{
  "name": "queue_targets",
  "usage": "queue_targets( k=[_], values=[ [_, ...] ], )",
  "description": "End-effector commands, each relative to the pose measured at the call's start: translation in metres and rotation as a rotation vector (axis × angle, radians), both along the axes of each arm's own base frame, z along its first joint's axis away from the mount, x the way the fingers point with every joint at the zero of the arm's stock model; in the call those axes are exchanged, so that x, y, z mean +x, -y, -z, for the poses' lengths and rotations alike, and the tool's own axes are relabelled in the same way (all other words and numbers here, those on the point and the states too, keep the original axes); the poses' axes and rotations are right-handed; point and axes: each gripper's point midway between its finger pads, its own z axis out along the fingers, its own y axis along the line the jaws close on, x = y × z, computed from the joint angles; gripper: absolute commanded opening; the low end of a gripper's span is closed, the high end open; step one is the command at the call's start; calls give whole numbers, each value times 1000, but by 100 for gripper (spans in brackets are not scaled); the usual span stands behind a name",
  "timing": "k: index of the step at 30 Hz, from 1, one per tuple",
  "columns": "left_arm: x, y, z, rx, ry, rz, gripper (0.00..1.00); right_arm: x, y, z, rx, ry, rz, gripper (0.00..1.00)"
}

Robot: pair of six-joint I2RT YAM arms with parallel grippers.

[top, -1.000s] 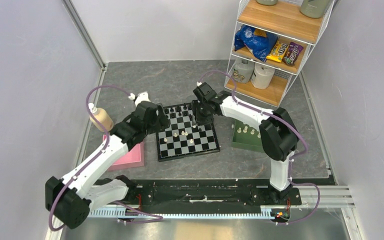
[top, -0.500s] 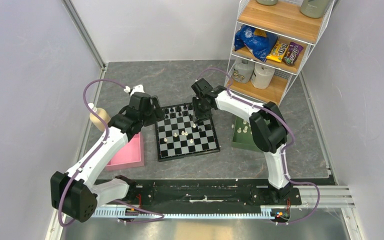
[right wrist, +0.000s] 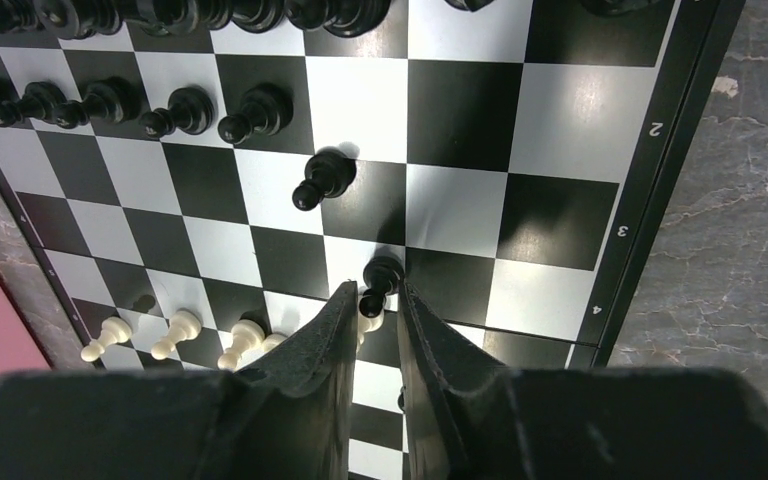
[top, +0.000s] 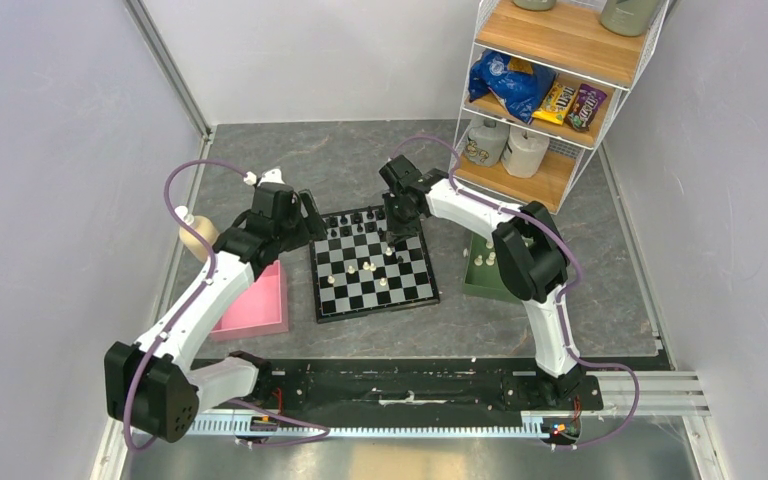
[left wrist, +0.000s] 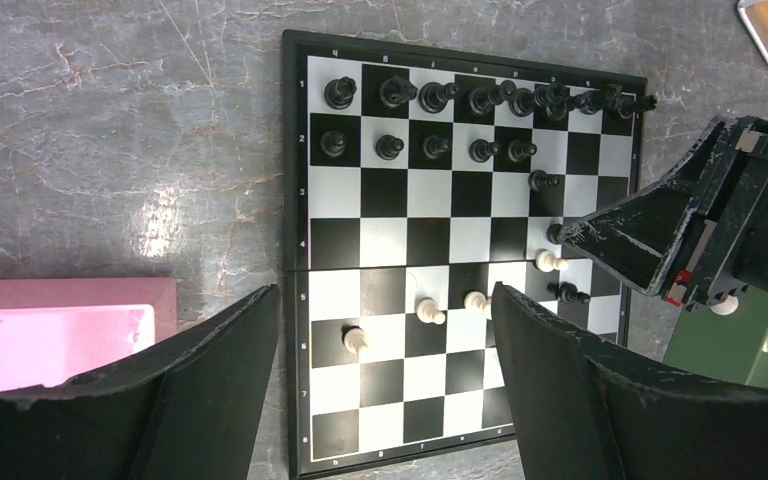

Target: Set up the chess pieces on the board

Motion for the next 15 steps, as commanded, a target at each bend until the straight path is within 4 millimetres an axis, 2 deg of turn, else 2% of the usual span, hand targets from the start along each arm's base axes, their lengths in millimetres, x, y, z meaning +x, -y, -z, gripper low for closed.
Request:
queue_targets(
  k=[1, 7, 15],
  values=[
    [5, -1, -1, 8, 24, 27, 84, 5, -3, -10, -1, 20, -12, 28],
    [6, -2, 1, 7, 21, 26, 84, 3, -2, -8, -11, 10, -25, 29],
    [6, -4, 3, 9, 15, 27, 84, 1, -8, -10, 17, -5, -36, 24]
  ],
)
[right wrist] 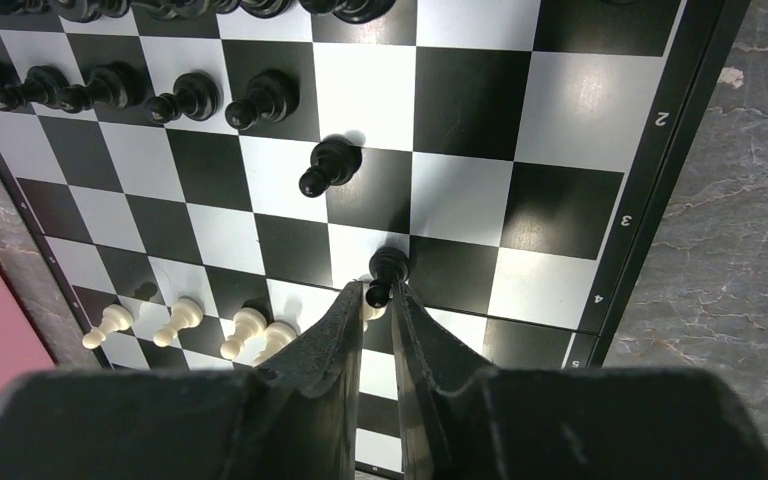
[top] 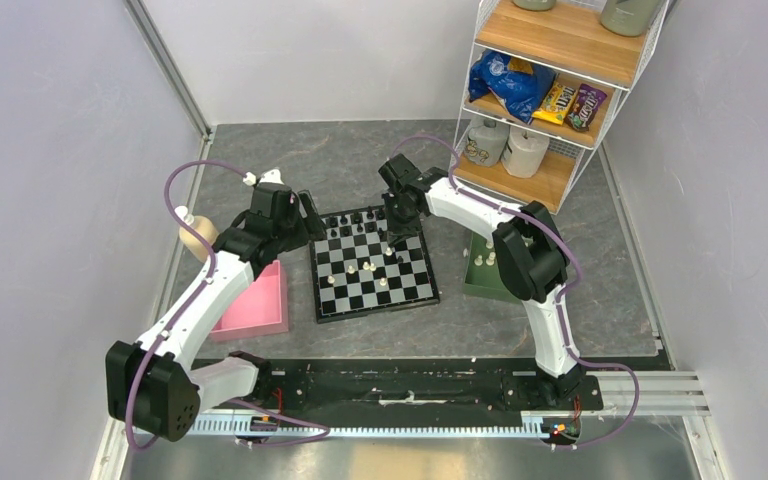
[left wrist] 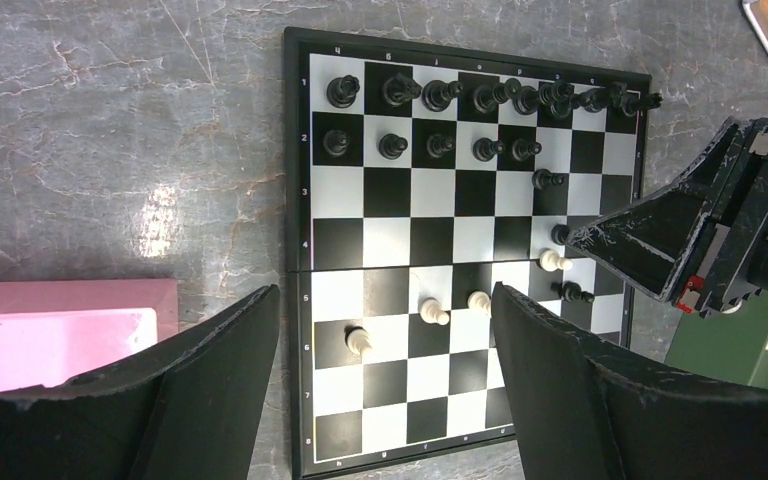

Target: Set up the chess pieces on the board

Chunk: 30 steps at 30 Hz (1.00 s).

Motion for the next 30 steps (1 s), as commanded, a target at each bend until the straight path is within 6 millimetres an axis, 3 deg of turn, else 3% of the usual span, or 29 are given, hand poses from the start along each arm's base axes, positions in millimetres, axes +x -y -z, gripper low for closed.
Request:
queue_targets(
  k=[1, 2, 4, 10, 18, 30],
  values=[
    [5, -1, -2, 14, 26, 24, 84, 4, -9, -7, 28, 4, -23, 23],
    [5, -1, -2, 13, 26, 24, 84, 3, -10, -7, 29, 2, -25, 16],
    [5, -1, -2, 12, 25, 23, 84, 4, -10, -7, 29, 5, -24, 12],
    [5, -2, -2, 11, 24, 23, 84, 12, -8, -14, 15, 41, -15, 11],
    [6, -2, -3, 9, 28, 25, 84, 41, 0, -27, 19, 101, 35, 10],
    [6, -3, -5, 5, 32, 22, 84, 68, 11, -10, 31, 93, 93, 11]
  ],
)
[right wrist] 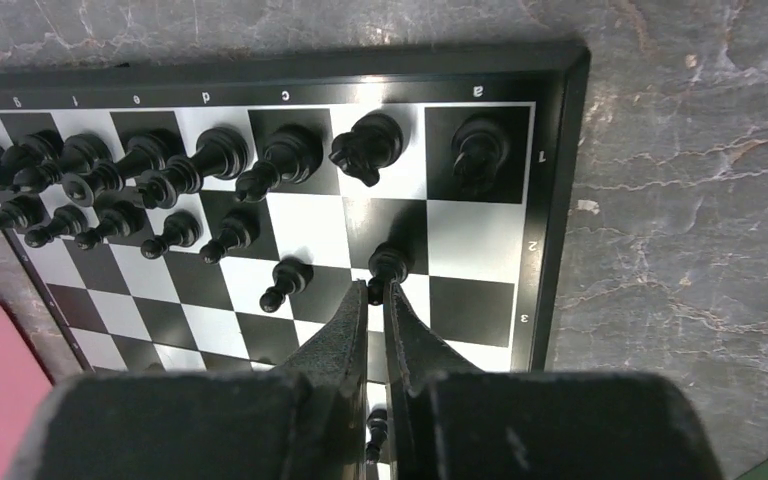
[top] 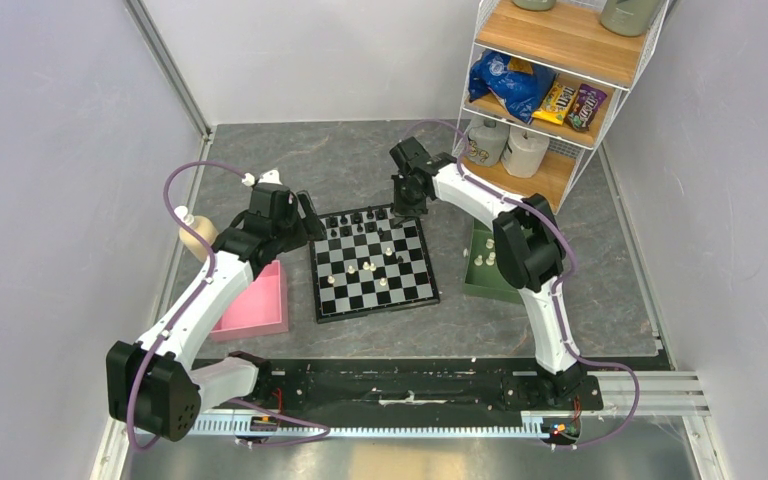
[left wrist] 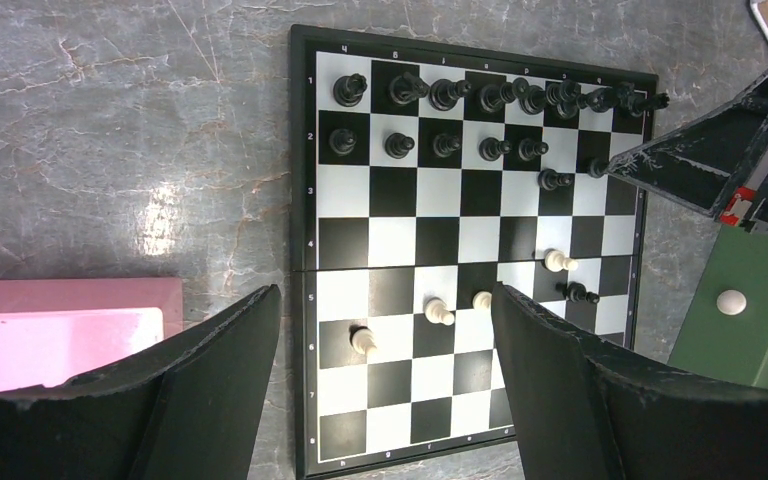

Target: Set up the chess pieces on the board

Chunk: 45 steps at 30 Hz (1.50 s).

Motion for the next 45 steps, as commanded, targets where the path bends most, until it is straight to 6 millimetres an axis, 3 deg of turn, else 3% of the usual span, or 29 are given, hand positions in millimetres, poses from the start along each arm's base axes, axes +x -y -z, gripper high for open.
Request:
queue_targets(
  k=[1, 15, 20, 28, 34, 38, 45],
  values=[
    [6, 0, -8, 5, 39, 23, 84, 18, -4, -7, 28, 43, 13, 10],
    [6, -1, -5, 6, 31, 18, 84, 17, -8, -1, 51, 25, -1, 13],
    [6, -1, -3, 5, 28, 19, 83, 17, -7, -5, 49, 36, -7, 22],
    [7, 1, -2, 0, 26, 26, 84, 19, -9, -52, 88, 119, -43, 35],
    [8, 2, -3, 0, 31, 28, 83, 5, -11, -65, 108, 122, -60, 37],
    [9, 2, -4, -4, 34, 28, 84, -2, -26, -64, 115, 122, -89, 37],
    [8, -1, -10, 6, 49, 18, 83, -10, -47, -46, 96, 93, -131, 36]
  ],
)
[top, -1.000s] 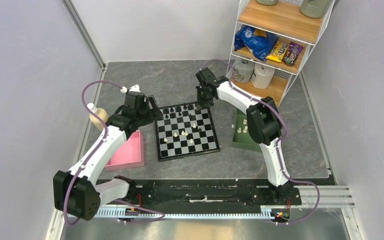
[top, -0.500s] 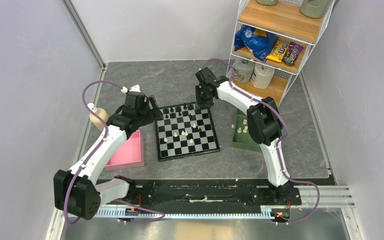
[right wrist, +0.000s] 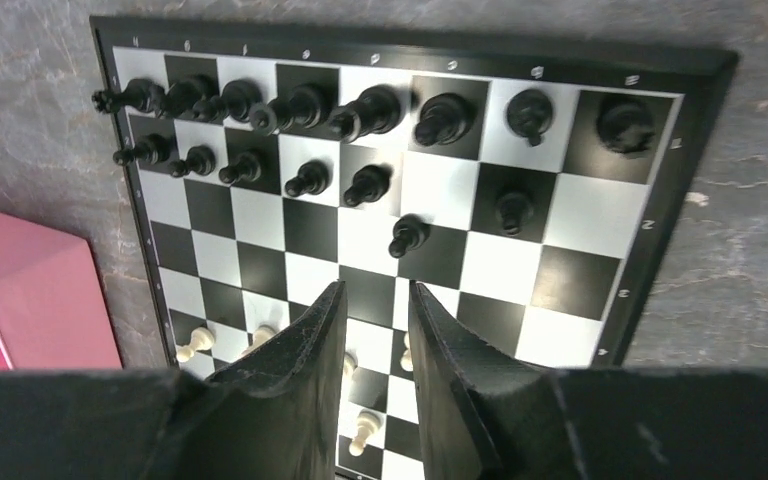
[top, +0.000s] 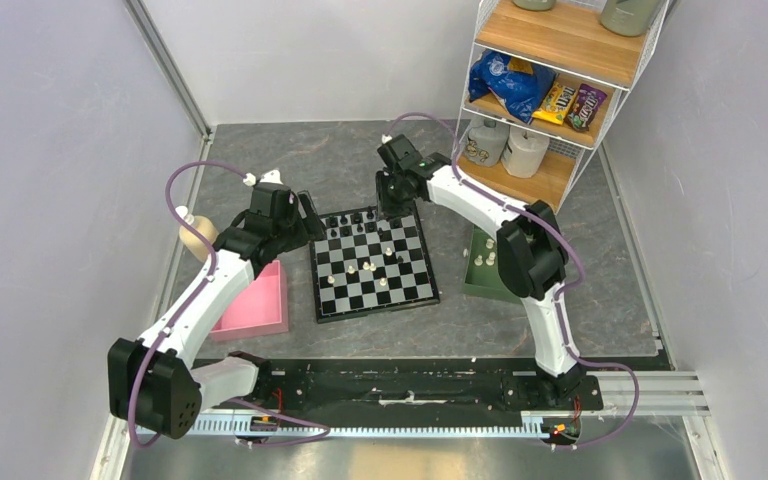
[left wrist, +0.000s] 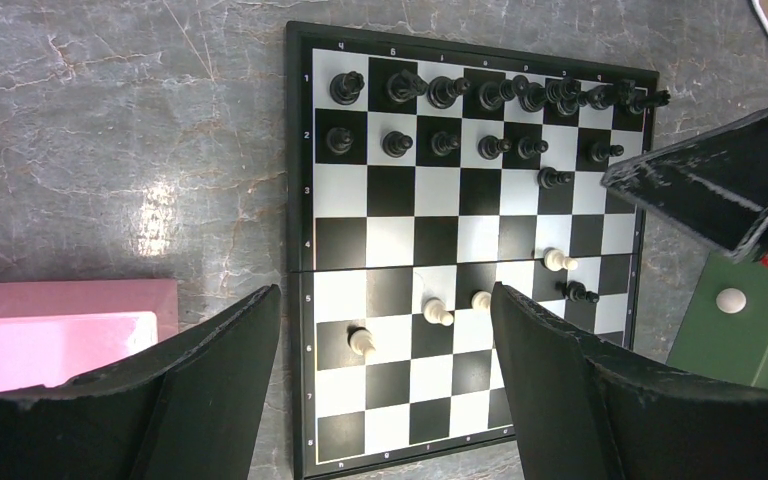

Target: Set up the chess pieces on the board

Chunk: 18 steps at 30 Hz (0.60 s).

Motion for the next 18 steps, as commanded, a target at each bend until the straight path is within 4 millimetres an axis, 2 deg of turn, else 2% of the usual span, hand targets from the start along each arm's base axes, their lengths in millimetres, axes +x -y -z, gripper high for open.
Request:
queue_targets(
  k=[1, 9, 18],
  values=[
    [6, -3, -14, 12, 58, 13, 83, 0, -16, -1, 4, 10, -41, 36],
    [4, -7, -16, 21, 65, 4, 83, 0, -15, 19, -60, -5, -51, 35],
    [3, -9, -14, 24, 61, -1, 83, 3, -16, 28, -78, -10, -65, 33]
  ],
)
